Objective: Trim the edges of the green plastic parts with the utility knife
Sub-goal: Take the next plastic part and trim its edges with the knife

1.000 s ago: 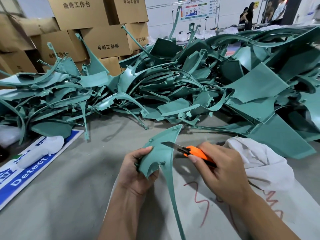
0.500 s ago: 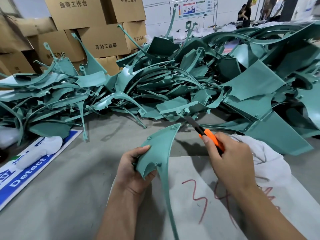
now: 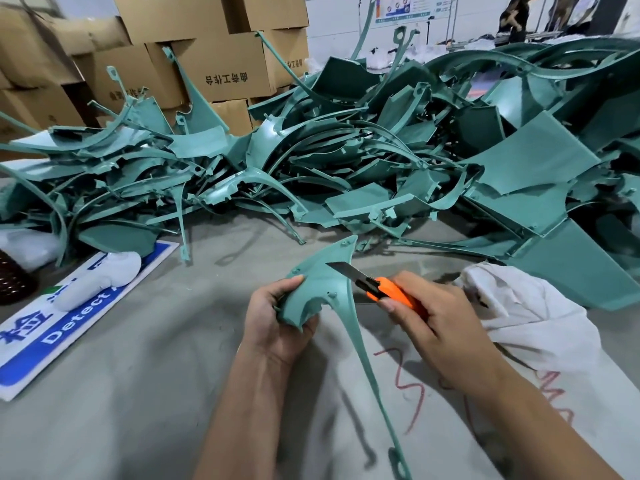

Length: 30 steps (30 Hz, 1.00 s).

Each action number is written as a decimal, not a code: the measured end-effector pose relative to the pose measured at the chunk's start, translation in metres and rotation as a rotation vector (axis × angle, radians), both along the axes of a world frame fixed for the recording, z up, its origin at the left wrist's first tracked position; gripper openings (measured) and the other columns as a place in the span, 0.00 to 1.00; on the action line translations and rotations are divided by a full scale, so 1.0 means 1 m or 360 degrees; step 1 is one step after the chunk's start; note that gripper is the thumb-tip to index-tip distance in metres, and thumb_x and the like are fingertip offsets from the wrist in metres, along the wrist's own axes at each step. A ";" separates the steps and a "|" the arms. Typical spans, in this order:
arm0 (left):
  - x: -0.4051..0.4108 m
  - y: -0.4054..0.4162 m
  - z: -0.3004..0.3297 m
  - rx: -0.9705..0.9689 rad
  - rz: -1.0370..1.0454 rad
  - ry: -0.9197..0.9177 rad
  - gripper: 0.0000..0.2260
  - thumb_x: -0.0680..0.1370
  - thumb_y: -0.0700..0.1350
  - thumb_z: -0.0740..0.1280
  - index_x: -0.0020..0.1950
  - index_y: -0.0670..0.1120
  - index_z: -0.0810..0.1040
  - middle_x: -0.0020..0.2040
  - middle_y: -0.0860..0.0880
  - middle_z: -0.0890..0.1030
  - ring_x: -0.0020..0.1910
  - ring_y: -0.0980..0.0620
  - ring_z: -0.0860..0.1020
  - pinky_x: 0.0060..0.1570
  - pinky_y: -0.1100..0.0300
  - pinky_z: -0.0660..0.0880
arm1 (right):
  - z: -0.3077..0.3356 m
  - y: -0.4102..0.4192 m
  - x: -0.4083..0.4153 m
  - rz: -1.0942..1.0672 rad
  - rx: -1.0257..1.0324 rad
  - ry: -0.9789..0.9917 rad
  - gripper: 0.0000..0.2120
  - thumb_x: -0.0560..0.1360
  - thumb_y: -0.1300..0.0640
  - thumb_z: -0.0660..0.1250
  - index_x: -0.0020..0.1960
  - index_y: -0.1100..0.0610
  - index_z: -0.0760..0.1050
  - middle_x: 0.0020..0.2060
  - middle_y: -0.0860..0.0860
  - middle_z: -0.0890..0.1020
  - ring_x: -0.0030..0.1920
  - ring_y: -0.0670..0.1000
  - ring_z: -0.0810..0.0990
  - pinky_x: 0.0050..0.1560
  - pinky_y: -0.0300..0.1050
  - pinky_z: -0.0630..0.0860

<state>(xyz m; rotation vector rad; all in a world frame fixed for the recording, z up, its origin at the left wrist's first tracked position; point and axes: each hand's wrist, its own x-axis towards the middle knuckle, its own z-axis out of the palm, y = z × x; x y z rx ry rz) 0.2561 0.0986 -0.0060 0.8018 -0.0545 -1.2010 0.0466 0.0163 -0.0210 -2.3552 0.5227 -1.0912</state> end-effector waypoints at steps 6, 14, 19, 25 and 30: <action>0.007 0.003 0.007 0.0008 0.0283 0.0255 0.06 0.71 0.33 0.64 0.45 0.36 0.78 0.38 0.41 0.83 0.28 0.46 0.81 0.25 0.64 0.78 | 0.007 0.004 -0.001 0.0197 0.0032 0.0016 0.07 0.84 0.42 0.62 0.50 0.42 0.73 0.33 0.45 0.74 0.32 0.45 0.72 0.33 0.34 0.63; 0.010 0.004 0.008 -0.0087 0.0472 0.0448 0.05 0.77 0.35 0.62 0.49 0.35 0.77 0.42 0.41 0.79 0.36 0.46 0.77 0.22 0.65 0.74 | 0.011 0.003 -0.004 0.0246 -0.0073 -0.0020 0.04 0.84 0.48 0.62 0.53 0.40 0.75 0.37 0.38 0.73 0.37 0.42 0.73 0.38 0.32 0.65; 0.019 0.007 0.009 -0.0132 0.0573 0.0445 0.08 0.80 0.36 0.59 0.53 0.34 0.76 0.43 0.40 0.79 0.33 0.47 0.77 0.19 0.65 0.71 | 0.013 -0.001 -0.006 0.0218 -0.0171 -0.0025 0.08 0.85 0.45 0.60 0.54 0.45 0.76 0.41 0.37 0.74 0.41 0.40 0.74 0.43 0.30 0.66; 0.038 0.012 0.010 -0.0201 0.0745 0.0492 0.09 0.82 0.36 0.58 0.50 0.33 0.76 0.35 0.41 0.79 0.20 0.49 0.77 0.18 0.65 0.71 | 0.017 -0.003 -0.009 0.0152 -0.0225 0.0008 0.08 0.86 0.42 0.58 0.56 0.41 0.74 0.44 0.32 0.74 0.45 0.37 0.74 0.47 0.30 0.65; 0.049 0.017 0.009 -0.0335 0.0884 0.0586 0.10 0.83 0.36 0.58 0.49 0.33 0.76 0.40 0.41 0.78 0.20 0.48 0.78 0.19 0.65 0.72 | 0.016 -0.004 -0.010 0.0178 -0.0223 -0.0013 0.07 0.85 0.43 0.59 0.56 0.42 0.75 0.44 0.36 0.75 0.45 0.40 0.75 0.47 0.34 0.66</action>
